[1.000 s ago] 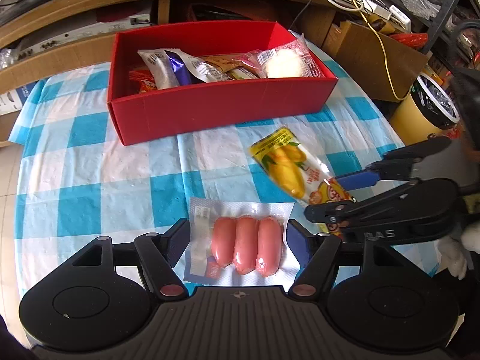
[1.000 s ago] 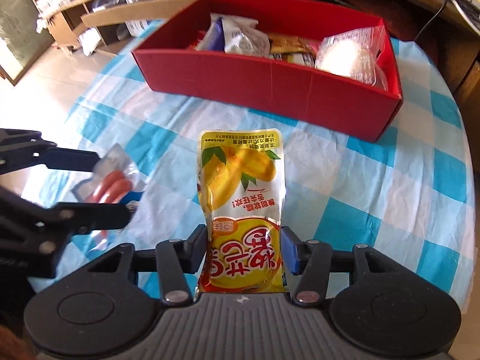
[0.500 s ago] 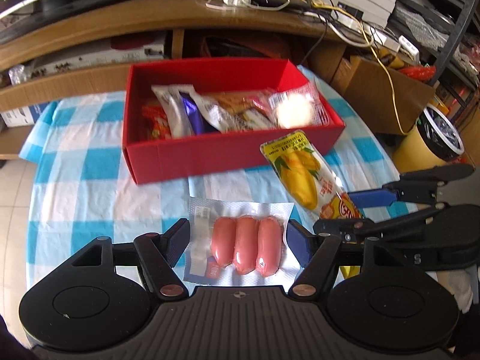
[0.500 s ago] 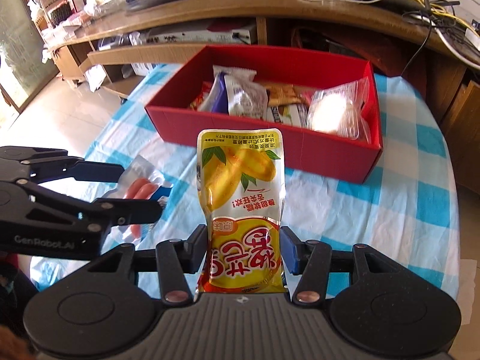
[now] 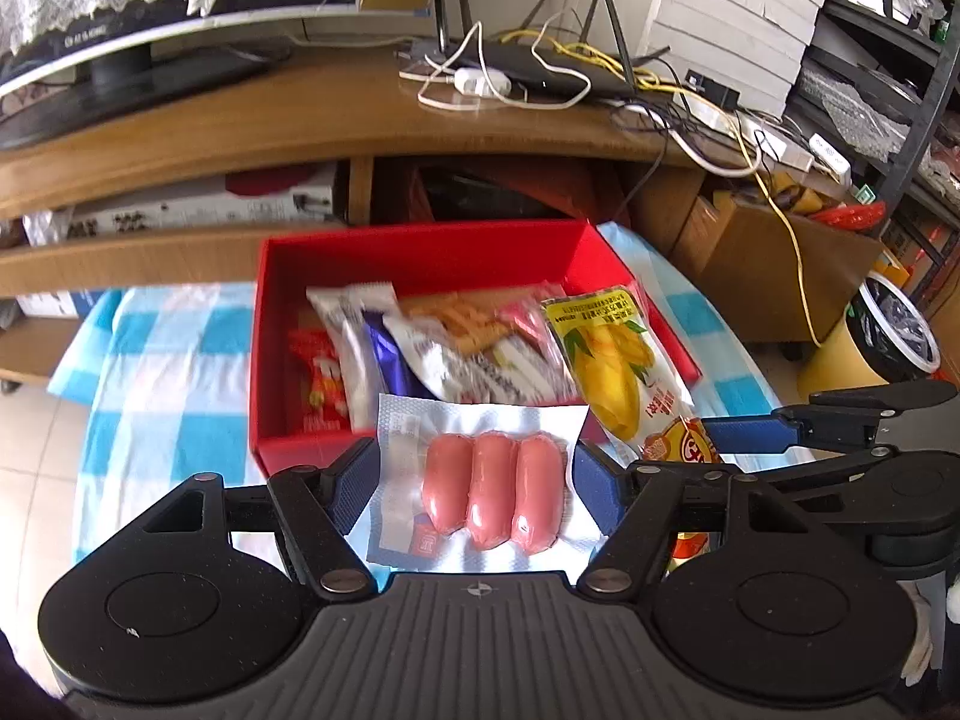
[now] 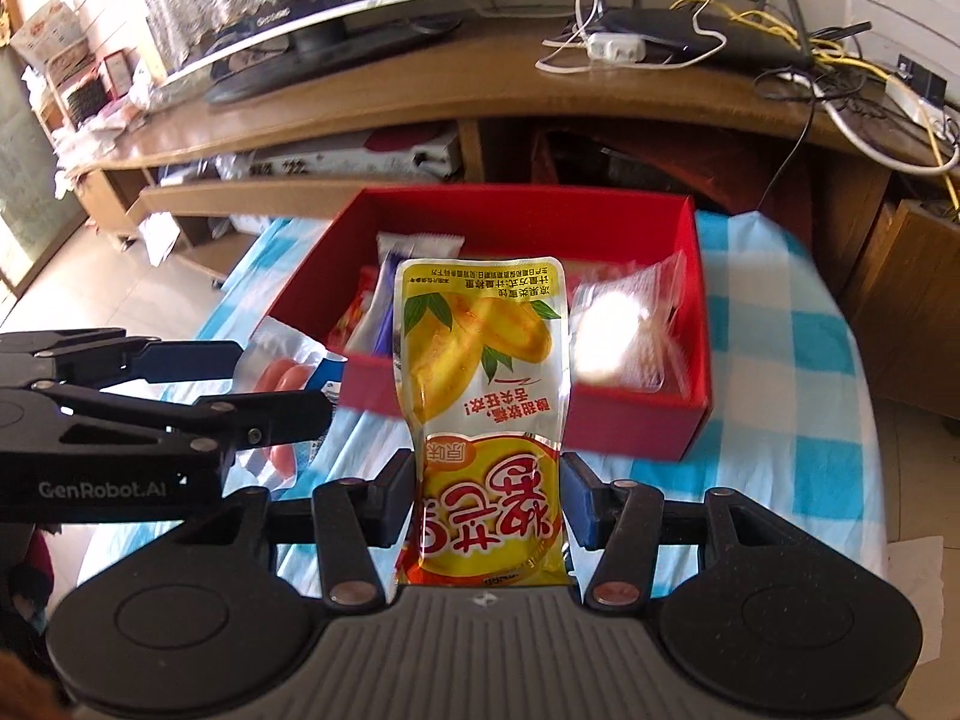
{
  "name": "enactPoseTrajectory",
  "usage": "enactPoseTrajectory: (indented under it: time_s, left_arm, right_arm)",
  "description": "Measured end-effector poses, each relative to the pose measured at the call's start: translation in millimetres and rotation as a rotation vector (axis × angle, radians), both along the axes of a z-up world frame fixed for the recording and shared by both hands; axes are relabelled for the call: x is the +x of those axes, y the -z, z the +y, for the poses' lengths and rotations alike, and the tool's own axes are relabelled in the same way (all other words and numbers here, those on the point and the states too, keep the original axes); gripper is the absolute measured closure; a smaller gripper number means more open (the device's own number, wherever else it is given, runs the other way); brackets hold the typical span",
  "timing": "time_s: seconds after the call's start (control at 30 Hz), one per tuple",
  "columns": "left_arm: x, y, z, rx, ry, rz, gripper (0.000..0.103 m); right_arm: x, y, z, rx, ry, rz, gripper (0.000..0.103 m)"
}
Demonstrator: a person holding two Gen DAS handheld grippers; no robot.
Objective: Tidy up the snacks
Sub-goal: 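Lift the sausage pack with left gripper while right carries the mango pouch to the box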
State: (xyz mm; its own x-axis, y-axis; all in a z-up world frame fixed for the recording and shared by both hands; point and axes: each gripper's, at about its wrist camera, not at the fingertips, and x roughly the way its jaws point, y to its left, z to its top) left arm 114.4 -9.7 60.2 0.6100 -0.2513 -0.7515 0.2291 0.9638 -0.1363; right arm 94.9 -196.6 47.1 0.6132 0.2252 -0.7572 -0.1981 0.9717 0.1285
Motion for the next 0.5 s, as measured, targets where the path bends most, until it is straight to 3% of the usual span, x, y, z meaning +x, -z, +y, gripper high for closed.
enactPoseTrajectory:
  time_s: [0.5]
  left_arm:
    - [40.6,-10.7,-8.9,0.022,-0.016,-0.063,0.03]
  right_arm:
    - [41.1,-10.1,-10.2,0.01,0.071,-0.037,0.04]
